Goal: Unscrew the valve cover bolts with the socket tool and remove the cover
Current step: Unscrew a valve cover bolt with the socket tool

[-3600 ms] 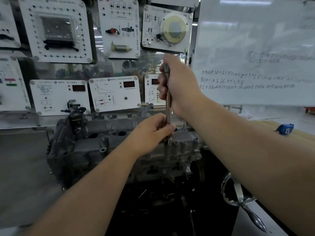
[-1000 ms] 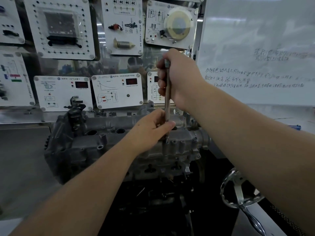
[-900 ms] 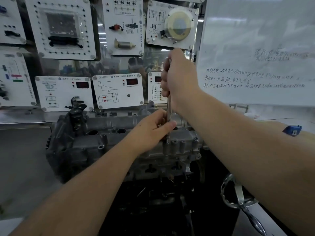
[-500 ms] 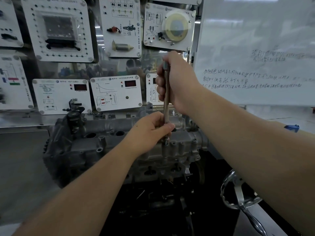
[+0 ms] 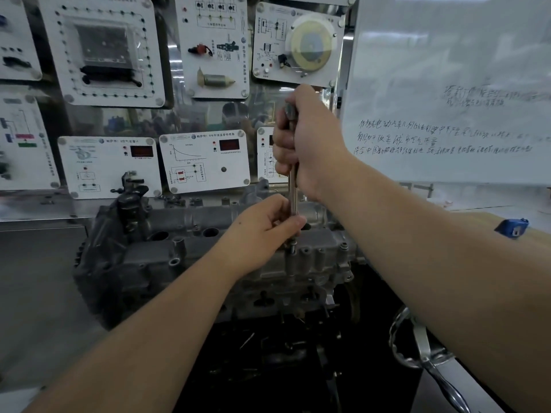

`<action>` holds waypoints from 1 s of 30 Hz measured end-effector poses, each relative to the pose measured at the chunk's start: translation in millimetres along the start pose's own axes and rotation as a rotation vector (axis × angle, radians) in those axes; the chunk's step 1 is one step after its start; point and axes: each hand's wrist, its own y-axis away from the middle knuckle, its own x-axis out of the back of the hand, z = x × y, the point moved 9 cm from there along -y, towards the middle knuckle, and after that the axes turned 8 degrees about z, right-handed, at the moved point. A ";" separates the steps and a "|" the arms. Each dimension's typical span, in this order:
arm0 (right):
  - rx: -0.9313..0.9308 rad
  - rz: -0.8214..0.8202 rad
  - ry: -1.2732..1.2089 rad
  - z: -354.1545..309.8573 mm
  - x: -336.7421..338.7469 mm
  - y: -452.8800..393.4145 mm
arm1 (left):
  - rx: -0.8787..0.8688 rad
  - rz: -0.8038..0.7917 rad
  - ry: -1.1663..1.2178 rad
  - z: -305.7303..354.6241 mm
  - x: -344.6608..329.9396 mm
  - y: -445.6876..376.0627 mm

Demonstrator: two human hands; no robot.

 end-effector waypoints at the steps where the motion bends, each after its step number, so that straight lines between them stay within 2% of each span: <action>1: 0.024 0.058 0.038 -0.5 1.4 0.9 | 0.007 0.021 -0.006 0.2 1.0 -0.1; 3: 0.089 0.152 0.105 -6.0 3.5 1.9 | 0.016 0.036 -0.037 -0.8 1.7 -0.5; 6: 0.145 0.184 0.094 -11.8 2.6 1.7 | 0.032 -0.038 0.013 -4.1 -2.7 -0.7; 9: 0.087 0.045 0.053 -8.5 -3.7 -3.4 | 0.056 -0.109 0.155 -6.7 -3.7 0.4; 11: 0.040 -0.121 0.025 -6.8 -12.3 -4.6 | 0.040 -0.095 0.167 -7.3 -1.7 0.2; 13: 0.018 -0.159 0.010 -5.9 -12.4 -4.3 | 0.020 -0.060 0.139 -5.3 -1.2 -1.0; 18: 0.030 0.131 0.115 -1.9 8.3 -2.3 | 0.015 0.037 0.087 -3.8 0.8 -1.7; 21: 0.076 0.191 0.133 -6.2 9.2 -0.4 | 0.036 0.017 0.077 -6.4 0.0 -2.4; 23: 0.078 0.138 0.092 -6.5 6.6 -1.5 | 0.056 -0.054 0.144 -7.6 -3.7 -1.5; 25: 0.024 -0.055 0.030 -3.4 -5.2 -2.7 | 0.063 -0.114 0.183 -7.7 -6.0 -0.1; 27: -0.023 -0.211 -0.011 -2.4 -12.2 -2.1 | 0.055 -0.107 0.186 -8.6 -4.9 -0.2; 28: -0.029 -0.225 -0.017 -2.7 -11.7 -2.3 | 0.054 -0.091 0.185 -9.0 -3.9 -0.6; 30: -0.022 -0.148 -0.018 -1.9 -6.1 -4.5 | 0.059 -0.060 0.180 -10.0 -3.3 -1.7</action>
